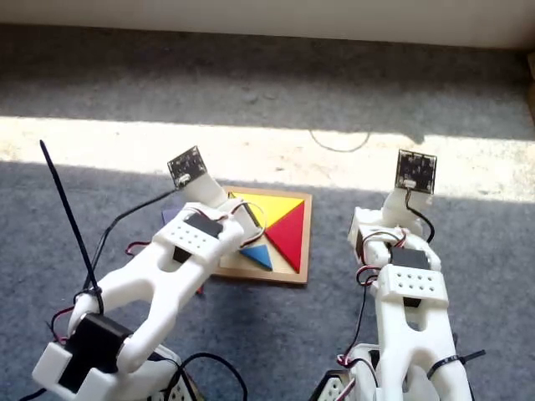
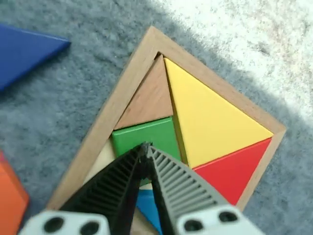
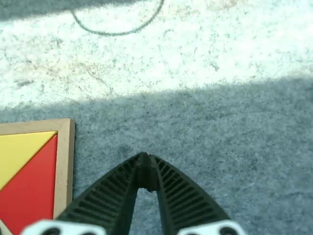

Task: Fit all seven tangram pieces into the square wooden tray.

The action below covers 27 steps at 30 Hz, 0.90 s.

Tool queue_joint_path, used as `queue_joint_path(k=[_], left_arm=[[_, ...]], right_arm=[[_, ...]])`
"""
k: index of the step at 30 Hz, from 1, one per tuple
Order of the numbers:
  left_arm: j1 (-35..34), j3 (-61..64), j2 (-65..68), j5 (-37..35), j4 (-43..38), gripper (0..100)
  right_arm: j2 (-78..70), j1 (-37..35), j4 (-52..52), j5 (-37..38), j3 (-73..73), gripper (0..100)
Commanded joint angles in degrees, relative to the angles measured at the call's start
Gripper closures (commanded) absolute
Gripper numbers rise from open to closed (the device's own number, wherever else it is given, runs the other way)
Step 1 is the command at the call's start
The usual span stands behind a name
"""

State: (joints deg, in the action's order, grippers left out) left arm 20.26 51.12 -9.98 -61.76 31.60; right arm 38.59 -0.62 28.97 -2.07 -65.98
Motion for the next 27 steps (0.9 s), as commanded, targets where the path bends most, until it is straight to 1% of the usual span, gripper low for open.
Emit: queue_joint_path(k=[1,4,7,10,12,15,21,23,27], left_arm=[[-0.4,-4.5,-3.5,0.2,8.3,99],[0.0,-5.7,-9.1,0.2,12.7,99],[2.9,-5.2,-14.5,0.4,15.6,99],[6.9,-2.3,-17.3,0.4,15.7,99],[8.4,-1.2,-17.5,0.4,15.5,99],[8.5,1.3,-17.4,0.4,12.3,99],[9.0,9.2,-17.3,0.4,-0.7,99],[9.0,10.3,-17.3,0.4,-2.6,99],[9.0,9.8,-13.9,0.2,-3.3,99]], right_arm=[[2.0,0.5,-1.3,-0.4,0.8,99.4],[2.0,0.5,-1.3,-0.4,0.8,99.4],[2.0,0.5,-1.3,-0.4,0.8,99.4],[2.0,0.5,-1.3,-0.4,0.8,99.4],[2.0,0.5,-1.3,-0.3,0.8,99.4],[2.0,0.5,-1.3,-0.3,0.8,99.4],[2.0,0.5,-1.3,-0.3,0.7,99.4],[2.0,0.5,-1.3,-0.3,0.7,99.4],[2.0,0.5,-1.3,-0.3,0.7,99.4]])
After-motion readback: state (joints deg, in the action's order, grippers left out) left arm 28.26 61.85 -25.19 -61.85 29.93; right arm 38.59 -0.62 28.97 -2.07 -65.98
